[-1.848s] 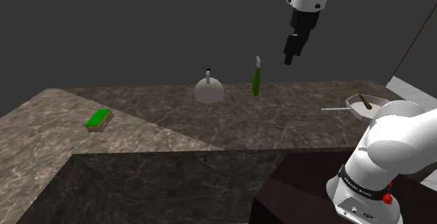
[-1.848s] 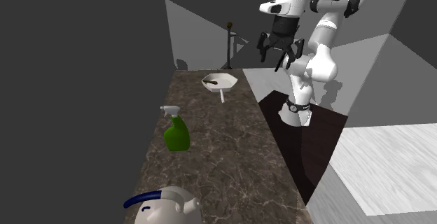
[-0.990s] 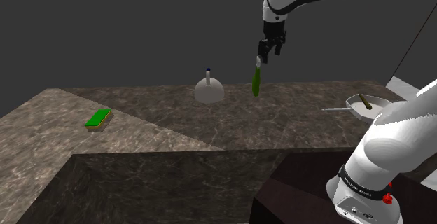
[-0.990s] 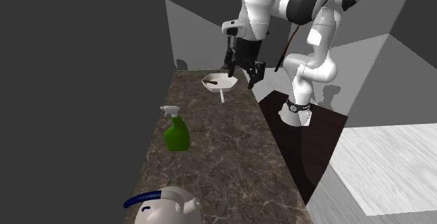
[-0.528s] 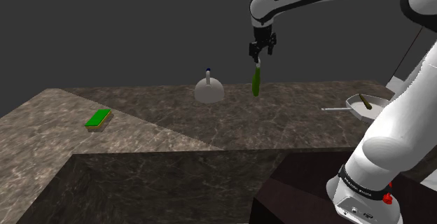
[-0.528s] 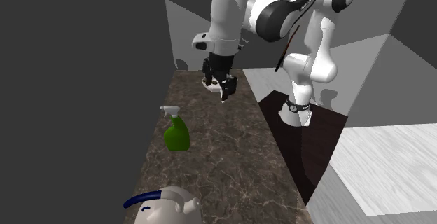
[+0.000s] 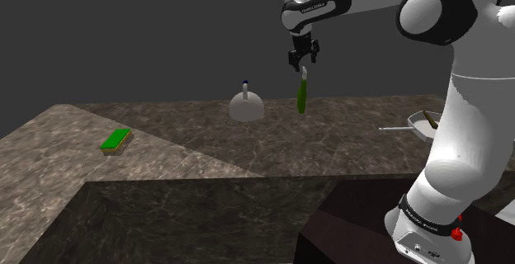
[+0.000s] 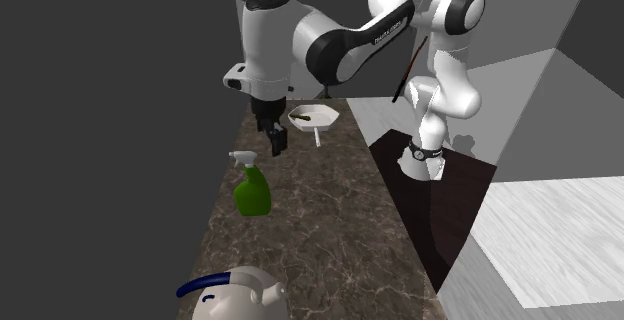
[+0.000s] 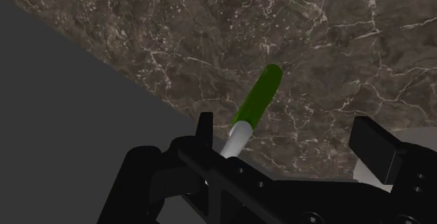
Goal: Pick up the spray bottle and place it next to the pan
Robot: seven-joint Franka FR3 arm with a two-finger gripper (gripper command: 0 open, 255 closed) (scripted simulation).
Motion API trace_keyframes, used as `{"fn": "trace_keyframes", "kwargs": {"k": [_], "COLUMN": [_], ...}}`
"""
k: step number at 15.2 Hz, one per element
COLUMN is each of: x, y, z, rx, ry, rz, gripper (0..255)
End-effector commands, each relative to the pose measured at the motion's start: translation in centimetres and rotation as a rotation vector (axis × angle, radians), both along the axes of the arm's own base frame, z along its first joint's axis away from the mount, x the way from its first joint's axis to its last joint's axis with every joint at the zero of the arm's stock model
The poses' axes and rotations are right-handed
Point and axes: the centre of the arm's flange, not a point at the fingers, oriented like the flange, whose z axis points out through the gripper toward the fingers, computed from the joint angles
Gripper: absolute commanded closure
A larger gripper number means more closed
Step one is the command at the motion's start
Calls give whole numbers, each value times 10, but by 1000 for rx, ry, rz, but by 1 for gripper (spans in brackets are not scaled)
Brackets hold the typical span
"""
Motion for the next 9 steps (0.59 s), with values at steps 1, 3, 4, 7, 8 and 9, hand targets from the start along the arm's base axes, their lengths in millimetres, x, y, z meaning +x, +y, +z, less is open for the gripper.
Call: {"fn": "trace_keyframes", "kwargs": {"k": [1, 3, 4, 7, 8, 9], "x": [16, 22, 21, 19, 19, 18], "y": [-18, -27, -29, -33, -34, -36], "z": [-11, -20, -25, -40, -45, -50], "rx": [-18, -25, -25, -25, -25, -25], "ry": [9, 13, 13, 13, 13, 13], "rz": [-32, -45, -45, -45, -45, -45], "gripper": [0, 0, 0, 0, 0, 0]}}
